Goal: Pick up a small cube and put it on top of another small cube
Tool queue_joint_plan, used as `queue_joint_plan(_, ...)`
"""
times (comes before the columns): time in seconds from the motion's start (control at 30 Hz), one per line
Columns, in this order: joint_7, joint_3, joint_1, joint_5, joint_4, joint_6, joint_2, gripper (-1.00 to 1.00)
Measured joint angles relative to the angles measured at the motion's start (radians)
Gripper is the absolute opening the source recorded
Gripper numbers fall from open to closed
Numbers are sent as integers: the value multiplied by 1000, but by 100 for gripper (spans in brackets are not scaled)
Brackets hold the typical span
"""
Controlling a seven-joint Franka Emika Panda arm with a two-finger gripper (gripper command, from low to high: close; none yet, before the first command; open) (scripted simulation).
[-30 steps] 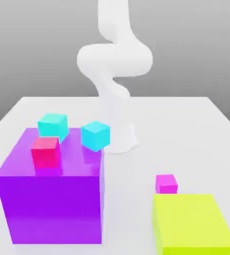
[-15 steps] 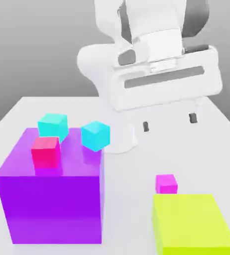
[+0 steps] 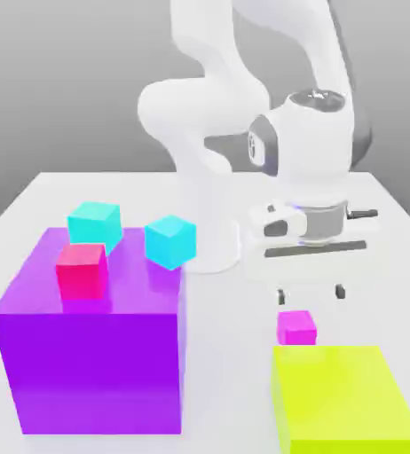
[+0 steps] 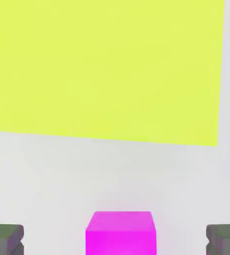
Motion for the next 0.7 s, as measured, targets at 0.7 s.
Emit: queue_joint_plan(0.7,102,-4,-31,-159,48,113,173,0)
